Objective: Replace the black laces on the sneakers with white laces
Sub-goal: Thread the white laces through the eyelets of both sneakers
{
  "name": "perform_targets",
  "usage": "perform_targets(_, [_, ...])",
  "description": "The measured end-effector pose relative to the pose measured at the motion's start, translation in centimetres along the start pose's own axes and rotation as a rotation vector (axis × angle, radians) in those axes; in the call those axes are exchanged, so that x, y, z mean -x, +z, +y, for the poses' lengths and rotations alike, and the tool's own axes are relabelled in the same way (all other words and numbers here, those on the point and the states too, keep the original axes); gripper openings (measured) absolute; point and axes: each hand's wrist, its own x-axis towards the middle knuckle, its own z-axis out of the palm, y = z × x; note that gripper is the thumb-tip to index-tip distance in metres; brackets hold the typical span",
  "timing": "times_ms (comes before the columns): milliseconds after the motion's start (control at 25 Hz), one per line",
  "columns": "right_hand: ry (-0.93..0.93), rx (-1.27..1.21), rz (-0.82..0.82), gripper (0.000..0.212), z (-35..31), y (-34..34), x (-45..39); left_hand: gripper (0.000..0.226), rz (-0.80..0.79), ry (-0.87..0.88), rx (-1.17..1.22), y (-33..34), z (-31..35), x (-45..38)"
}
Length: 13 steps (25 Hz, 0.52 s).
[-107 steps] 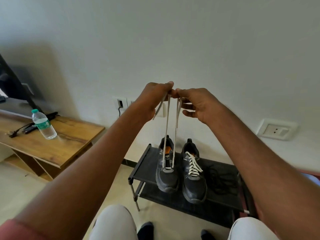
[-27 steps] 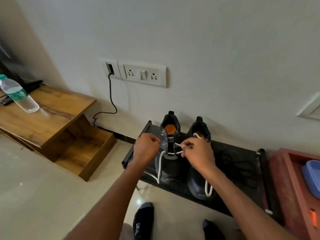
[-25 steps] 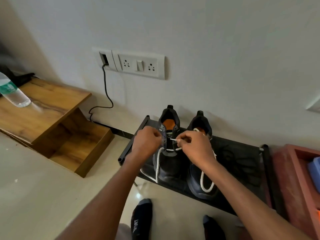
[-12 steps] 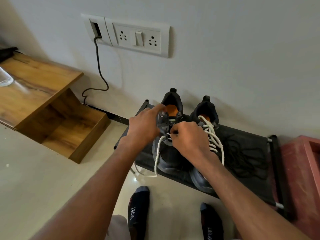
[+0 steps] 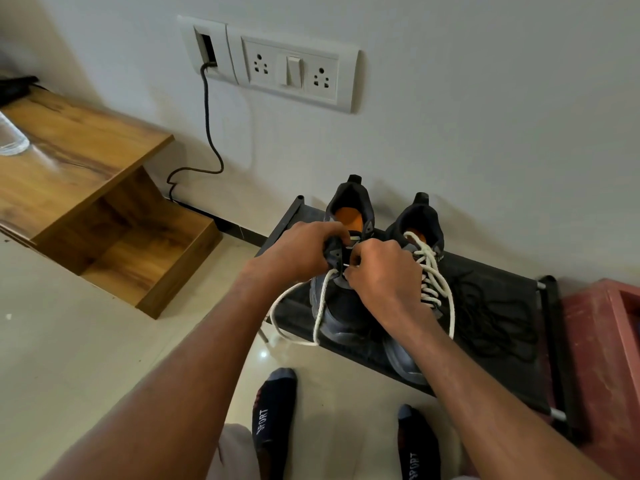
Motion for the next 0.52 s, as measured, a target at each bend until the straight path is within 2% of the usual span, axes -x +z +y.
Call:
perform_targets(200, [0.047,-0.2,-0.065,0.017,0.43,0.39,-0.56,0.071,-0.018,-0.021,0.038,0.07,-0.2,0.19])
perform_targets(320, [0.034,-0.115,-0.061,0.014,0.44,0.48,-0.4,0.079,-0.016,-0.033,0.079,-0.11,-0.17,0.12])
perform_targets(400, [0.025,-0.056,-0.039,0.01,0.18,0.75,-0.33,0.076,-0.015,-0.03,0.088,-0.16,-0.25,0.06])
perform_targets(520, [0.046,-0.176,-0.048,0.012,0.41,1.14,-0.63,0.069,-0.003,-0.052,0.099,0.17,-0.64,-0.09])
